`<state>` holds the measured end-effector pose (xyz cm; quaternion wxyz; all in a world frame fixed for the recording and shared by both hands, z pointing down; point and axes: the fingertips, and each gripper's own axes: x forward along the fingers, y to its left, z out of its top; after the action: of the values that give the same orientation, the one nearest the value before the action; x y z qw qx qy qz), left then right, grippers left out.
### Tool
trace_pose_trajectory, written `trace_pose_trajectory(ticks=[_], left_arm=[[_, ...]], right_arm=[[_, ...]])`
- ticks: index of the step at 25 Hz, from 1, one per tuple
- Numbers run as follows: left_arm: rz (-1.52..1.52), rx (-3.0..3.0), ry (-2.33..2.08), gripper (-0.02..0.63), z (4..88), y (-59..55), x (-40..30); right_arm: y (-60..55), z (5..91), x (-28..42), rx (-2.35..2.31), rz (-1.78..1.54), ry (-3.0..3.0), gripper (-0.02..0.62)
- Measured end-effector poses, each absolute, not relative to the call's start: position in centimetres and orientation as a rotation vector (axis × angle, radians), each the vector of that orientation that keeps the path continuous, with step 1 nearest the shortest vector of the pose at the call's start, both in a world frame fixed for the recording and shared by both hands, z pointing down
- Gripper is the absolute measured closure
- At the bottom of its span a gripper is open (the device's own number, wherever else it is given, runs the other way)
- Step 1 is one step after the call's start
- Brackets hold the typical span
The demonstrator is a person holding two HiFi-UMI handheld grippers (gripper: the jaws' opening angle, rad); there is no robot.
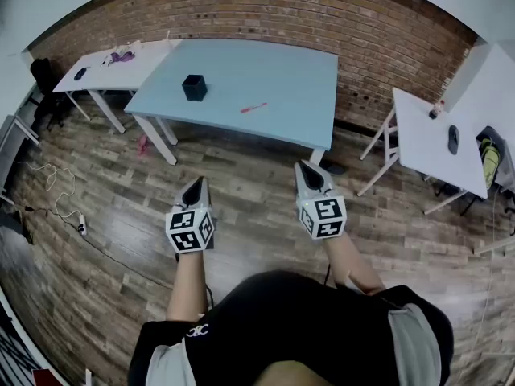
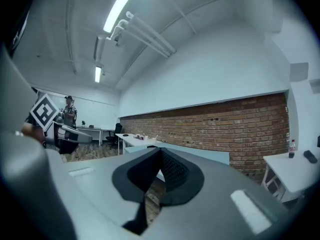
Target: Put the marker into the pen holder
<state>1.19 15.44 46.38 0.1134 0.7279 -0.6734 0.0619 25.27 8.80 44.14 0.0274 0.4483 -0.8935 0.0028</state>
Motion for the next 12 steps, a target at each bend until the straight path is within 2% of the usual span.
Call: trace_pose_trajectory(ticks=[12], left_arm=[[0.181, 2.140, -1.967, 0.600, 46.6, 15.8, 0.5]], right_arm=[[9.0, 44.8, 23.8, 1.347, -0.006, -2.740, 0.588]])
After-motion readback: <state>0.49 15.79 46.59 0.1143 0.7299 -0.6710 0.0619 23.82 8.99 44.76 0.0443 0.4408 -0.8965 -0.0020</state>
